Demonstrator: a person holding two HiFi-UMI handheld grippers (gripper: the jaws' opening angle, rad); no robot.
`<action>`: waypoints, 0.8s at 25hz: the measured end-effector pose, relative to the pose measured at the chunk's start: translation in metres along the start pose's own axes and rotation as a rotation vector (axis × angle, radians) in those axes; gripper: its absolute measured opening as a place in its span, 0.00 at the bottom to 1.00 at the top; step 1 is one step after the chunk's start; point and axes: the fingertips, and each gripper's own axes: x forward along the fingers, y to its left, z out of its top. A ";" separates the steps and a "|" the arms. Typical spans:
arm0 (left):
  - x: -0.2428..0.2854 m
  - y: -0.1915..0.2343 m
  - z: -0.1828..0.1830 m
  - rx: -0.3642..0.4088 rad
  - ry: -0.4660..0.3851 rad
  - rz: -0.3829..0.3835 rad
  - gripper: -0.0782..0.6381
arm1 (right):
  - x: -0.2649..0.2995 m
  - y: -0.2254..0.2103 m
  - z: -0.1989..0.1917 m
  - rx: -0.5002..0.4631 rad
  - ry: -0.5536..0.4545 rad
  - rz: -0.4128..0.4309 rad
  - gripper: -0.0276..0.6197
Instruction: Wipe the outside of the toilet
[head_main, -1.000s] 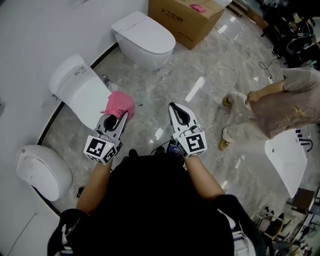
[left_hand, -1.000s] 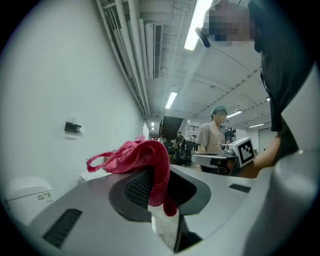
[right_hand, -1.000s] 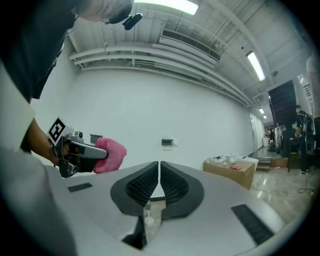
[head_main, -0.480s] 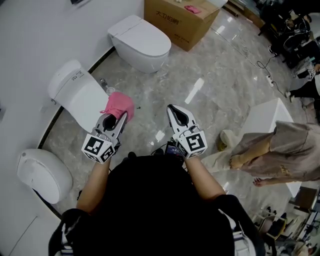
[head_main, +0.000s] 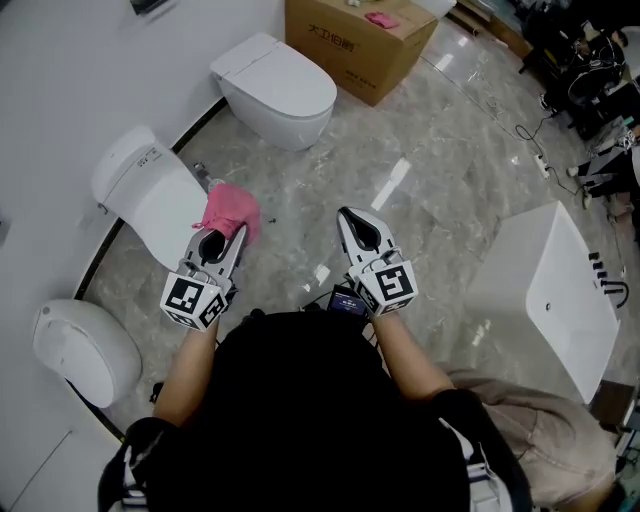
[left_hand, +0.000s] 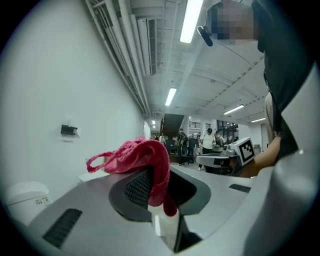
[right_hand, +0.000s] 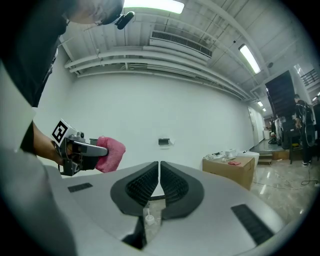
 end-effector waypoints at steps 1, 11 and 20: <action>0.002 -0.001 -0.001 -0.012 -0.001 0.008 0.22 | -0.002 -0.005 -0.001 0.007 -0.002 -0.002 0.10; 0.023 -0.023 -0.009 -0.041 0.002 0.002 0.22 | -0.030 -0.052 -0.013 0.039 -0.009 -0.022 0.10; 0.030 -0.006 -0.019 -0.071 0.029 0.049 0.22 | -0.028 -0.069 -0.031 0.098 0.020 -0.030 0.10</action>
